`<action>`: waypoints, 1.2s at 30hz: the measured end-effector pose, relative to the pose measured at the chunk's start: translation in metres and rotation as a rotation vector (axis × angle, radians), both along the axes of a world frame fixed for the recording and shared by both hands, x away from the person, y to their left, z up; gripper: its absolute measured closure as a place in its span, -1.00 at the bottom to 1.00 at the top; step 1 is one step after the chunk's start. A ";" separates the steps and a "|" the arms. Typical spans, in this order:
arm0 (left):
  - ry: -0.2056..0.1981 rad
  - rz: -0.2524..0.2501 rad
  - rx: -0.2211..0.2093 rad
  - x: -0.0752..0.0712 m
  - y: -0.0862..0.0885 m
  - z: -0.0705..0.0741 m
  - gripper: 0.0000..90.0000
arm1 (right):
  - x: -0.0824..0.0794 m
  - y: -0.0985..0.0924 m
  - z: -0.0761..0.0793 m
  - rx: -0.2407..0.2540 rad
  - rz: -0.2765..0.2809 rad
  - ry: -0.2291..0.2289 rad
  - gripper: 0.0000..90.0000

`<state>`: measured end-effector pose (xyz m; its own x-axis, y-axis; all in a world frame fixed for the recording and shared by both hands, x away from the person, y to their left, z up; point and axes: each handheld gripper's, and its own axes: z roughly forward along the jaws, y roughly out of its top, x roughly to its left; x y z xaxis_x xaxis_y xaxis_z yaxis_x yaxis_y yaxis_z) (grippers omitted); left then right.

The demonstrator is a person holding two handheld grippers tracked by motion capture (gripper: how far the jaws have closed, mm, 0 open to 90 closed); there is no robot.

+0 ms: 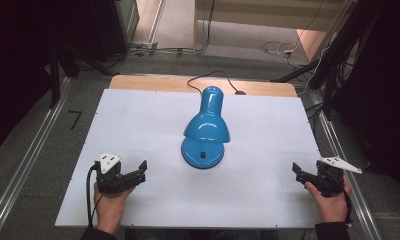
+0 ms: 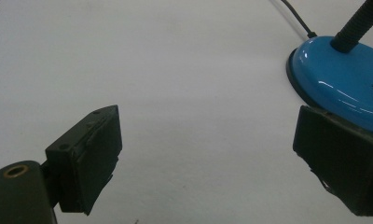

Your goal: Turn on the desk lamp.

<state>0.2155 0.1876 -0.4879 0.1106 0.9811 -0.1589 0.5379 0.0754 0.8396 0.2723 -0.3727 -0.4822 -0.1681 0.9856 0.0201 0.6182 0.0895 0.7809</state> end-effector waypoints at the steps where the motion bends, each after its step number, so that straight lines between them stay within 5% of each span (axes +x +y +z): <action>1: 0.000 0.000 0.000 0.000 -0.001 0.000 -0.80 | 0.000 0.000 0.000 0.001 0.000 0.000 -0.76; 36: -0.016 -0.102 0.001 0.016 -0.037 0.005 -0.74 | 0.001 -0.001 -0.001 -0.002 -0.002 0.001 -0.75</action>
<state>0.2317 0.1510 -0.4830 0.2123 0.9648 -0.1549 0.5291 0.0198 0.8483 0.2732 -0.3734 -0.4828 -0.1663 0.9859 0.0182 0.6189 0.0900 0.7803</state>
